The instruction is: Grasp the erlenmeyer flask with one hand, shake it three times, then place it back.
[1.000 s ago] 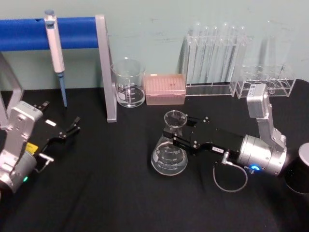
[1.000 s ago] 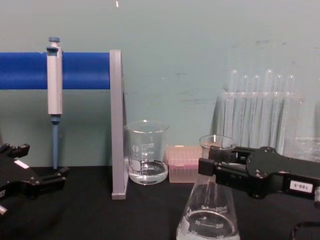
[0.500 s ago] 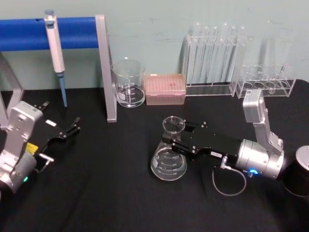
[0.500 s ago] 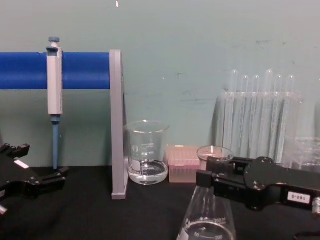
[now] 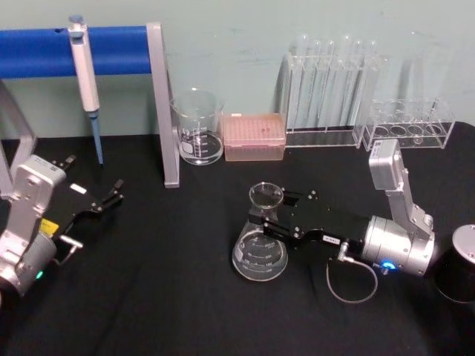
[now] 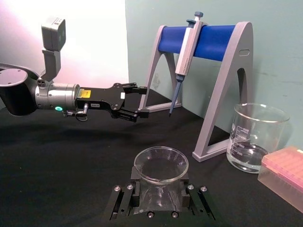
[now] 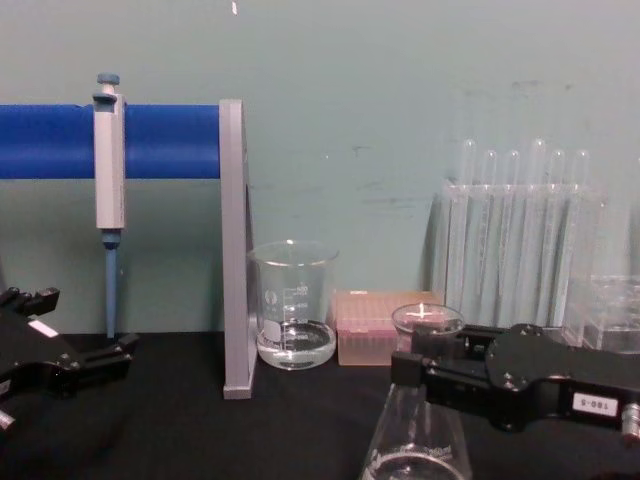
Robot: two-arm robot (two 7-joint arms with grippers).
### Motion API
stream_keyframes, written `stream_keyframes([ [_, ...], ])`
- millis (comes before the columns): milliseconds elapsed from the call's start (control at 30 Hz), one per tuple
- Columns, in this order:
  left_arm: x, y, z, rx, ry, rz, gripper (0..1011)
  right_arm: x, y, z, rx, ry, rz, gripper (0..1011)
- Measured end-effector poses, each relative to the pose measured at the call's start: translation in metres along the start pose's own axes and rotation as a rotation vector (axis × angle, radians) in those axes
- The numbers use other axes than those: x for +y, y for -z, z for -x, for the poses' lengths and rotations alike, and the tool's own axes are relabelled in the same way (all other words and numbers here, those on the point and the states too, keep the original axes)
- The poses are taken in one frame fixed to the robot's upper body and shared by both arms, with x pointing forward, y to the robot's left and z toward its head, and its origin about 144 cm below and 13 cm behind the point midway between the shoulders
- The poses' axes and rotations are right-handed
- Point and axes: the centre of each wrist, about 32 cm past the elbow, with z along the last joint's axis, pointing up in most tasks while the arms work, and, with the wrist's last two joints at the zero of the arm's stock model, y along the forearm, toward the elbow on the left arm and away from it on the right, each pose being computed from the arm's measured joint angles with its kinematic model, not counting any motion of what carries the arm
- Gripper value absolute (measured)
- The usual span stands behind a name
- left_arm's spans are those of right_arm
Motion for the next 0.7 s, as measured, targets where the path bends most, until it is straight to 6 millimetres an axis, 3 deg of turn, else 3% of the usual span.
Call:
stream_keyframes([
  [700,0.0,0.0,0.0,0.0,0.0,0.0,1001,0.002,0.0035,-0.0008,0.02,0.003,0.007,449],
])
